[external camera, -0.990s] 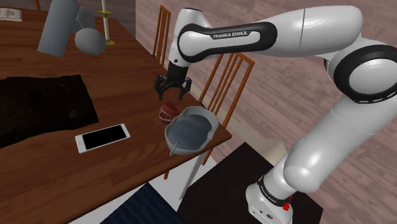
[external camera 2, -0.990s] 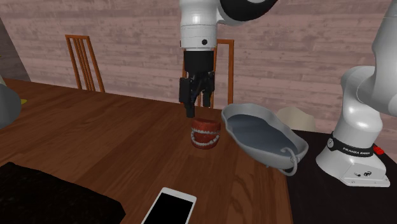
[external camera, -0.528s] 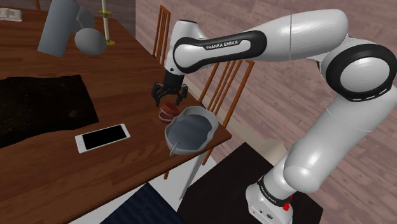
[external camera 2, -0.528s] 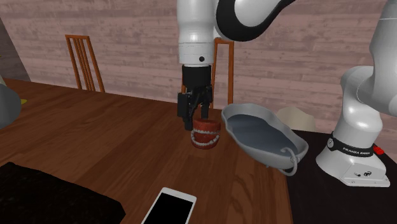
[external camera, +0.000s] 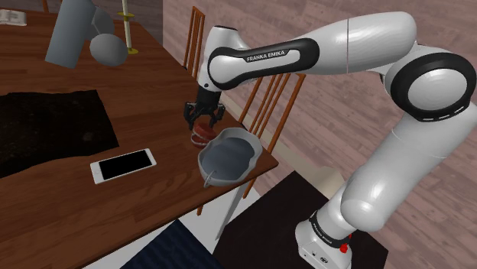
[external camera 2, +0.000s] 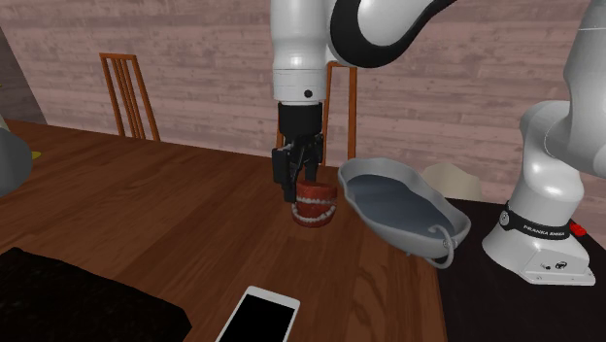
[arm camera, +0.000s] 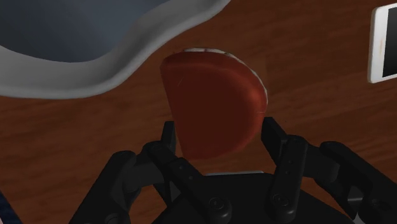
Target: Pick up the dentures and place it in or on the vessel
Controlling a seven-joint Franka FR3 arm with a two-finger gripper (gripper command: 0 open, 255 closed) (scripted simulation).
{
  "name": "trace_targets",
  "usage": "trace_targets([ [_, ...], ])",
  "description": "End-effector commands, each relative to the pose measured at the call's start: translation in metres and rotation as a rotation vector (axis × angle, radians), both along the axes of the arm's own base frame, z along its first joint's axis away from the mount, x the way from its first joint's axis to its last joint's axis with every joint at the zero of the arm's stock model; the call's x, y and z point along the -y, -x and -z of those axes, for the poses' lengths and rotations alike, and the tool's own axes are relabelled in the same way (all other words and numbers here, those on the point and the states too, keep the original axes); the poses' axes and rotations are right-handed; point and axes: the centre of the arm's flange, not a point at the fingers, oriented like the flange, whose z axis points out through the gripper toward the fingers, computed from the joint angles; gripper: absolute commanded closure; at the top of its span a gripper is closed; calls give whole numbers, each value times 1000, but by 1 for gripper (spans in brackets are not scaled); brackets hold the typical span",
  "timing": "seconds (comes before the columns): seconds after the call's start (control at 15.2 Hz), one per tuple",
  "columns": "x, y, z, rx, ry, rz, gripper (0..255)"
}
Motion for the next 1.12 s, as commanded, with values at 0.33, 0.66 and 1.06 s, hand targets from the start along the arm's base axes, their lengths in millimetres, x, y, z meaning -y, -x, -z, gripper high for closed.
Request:
trace_targets([
  [0.33, 0, 0, 0, -1, 0, 0, 255],
  [0.66, 0, 0, -10, -1, 0, 0, 255],
  [1.06, 0, 0, -42, -1, 0, 0, 255],
])
